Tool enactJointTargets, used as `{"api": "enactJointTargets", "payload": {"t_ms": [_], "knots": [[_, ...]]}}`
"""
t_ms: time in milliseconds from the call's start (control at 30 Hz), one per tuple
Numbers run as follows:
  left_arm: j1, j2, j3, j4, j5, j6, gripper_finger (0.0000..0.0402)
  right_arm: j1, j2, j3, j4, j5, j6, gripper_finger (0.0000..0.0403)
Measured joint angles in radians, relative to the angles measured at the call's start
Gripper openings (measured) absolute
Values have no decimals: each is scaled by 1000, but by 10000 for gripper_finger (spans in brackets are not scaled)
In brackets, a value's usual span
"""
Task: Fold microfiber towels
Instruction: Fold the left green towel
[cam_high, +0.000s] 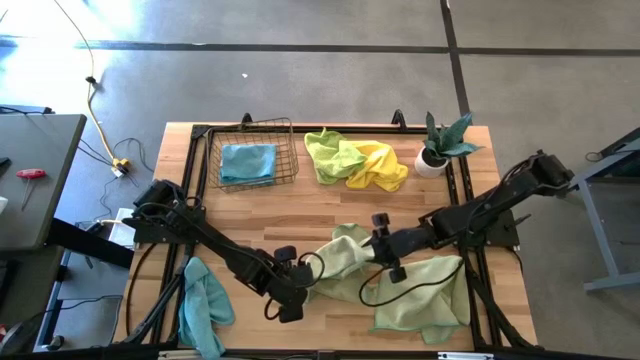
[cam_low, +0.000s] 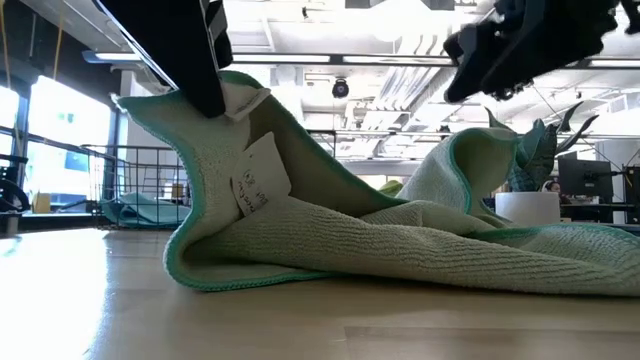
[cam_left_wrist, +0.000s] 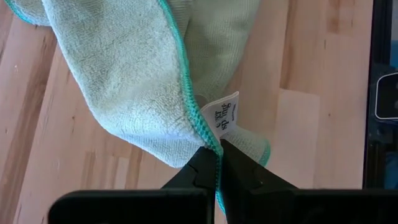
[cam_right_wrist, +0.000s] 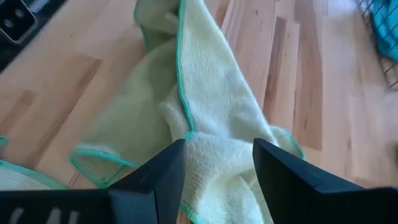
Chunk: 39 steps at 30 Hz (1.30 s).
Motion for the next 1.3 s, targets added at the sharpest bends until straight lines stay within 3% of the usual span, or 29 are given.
{"api": "enactJointTargets", "payload": {"t_ms": [167,367,500,633,800,1133,1300], "knots": [[6,0,0,1,-1,17,0,35,51,-34,50,91,14,181],[21,-1,0,1,-1,22,0,146,157,-34,191,160,-198,181],[25,-1,0,2,-3,49,0,195,206,-35,235,310,-228,181],[30,-1,0,3,-3,50,0,214,243,-35,232,434,-195,181],[33,-1,0,6,-3,53,0,225,285,-35,228,515,-190,181],[32,-1,0,7,-3,48,0,276,279,-21,222,789,-390,181],[32,-1,0,9,-3,46,0,278,279,-17,186,798,-386,181]]}}
